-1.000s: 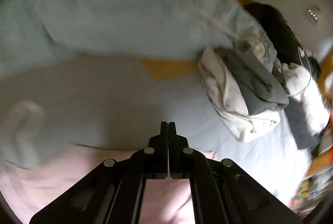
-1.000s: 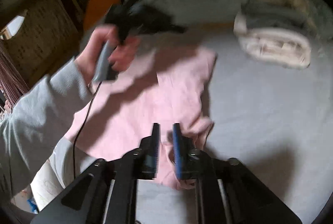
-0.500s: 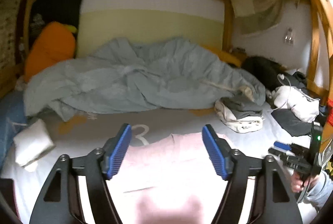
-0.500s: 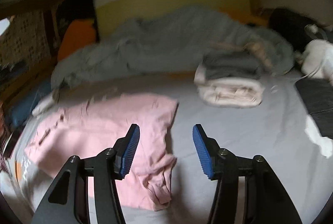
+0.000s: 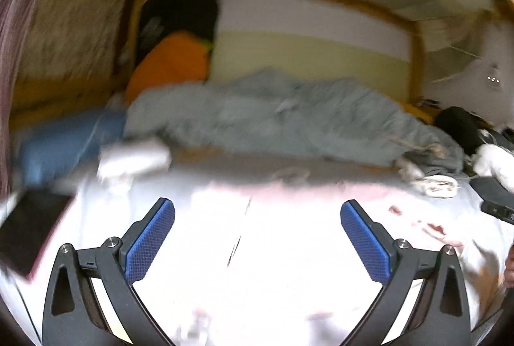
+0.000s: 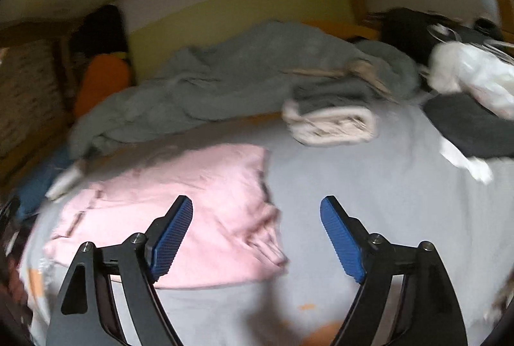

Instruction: Fold small clothes

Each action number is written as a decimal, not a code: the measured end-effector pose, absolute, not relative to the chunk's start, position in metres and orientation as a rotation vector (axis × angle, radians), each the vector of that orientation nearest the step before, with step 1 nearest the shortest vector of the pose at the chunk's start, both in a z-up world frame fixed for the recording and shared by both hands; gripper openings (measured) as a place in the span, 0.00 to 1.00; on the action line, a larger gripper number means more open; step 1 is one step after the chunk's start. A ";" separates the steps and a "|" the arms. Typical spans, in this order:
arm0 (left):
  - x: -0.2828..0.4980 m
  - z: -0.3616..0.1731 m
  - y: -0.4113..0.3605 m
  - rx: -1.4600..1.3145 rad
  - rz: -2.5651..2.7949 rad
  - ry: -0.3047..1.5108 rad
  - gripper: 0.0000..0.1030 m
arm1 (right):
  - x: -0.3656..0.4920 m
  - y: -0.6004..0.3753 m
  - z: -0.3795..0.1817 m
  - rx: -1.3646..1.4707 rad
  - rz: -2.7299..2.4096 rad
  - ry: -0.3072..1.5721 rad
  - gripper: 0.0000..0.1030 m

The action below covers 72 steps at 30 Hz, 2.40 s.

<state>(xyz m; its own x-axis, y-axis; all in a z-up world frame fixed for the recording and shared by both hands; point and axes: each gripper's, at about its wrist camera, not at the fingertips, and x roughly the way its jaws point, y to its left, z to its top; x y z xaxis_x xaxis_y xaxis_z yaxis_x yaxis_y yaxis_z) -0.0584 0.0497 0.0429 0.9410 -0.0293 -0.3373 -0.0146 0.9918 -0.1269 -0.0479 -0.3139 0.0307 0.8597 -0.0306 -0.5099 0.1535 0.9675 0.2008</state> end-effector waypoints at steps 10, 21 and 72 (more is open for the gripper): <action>-0.045 -0.048 0.097 -0.521 0.021 0.722 0.51 | -0.024 -0.331 -0.032 0.508 0.027 0.802 0.71; -0.038 -0.046 0.109 -0.624 0.103 0.795 0.57 | -0.007 -0.335 -0.055 0.645 0.077 0.836 0.64; 0.163 -0.023 0.128 -0.484 0.007 0.788 0.28 | 0.201 -0.315 -0.024 0.363 -0.081 0.841 0.70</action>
<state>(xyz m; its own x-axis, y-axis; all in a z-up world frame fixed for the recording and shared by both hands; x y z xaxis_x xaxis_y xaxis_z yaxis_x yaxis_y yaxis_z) 0.1625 0.1283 -0.0234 0.7111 -0.1713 -0.6818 -0.1832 0.8912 -0.4150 0.2012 -0.3148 -0.0238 0.6673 0.0726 -0.7412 0.2119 0.9356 0.2823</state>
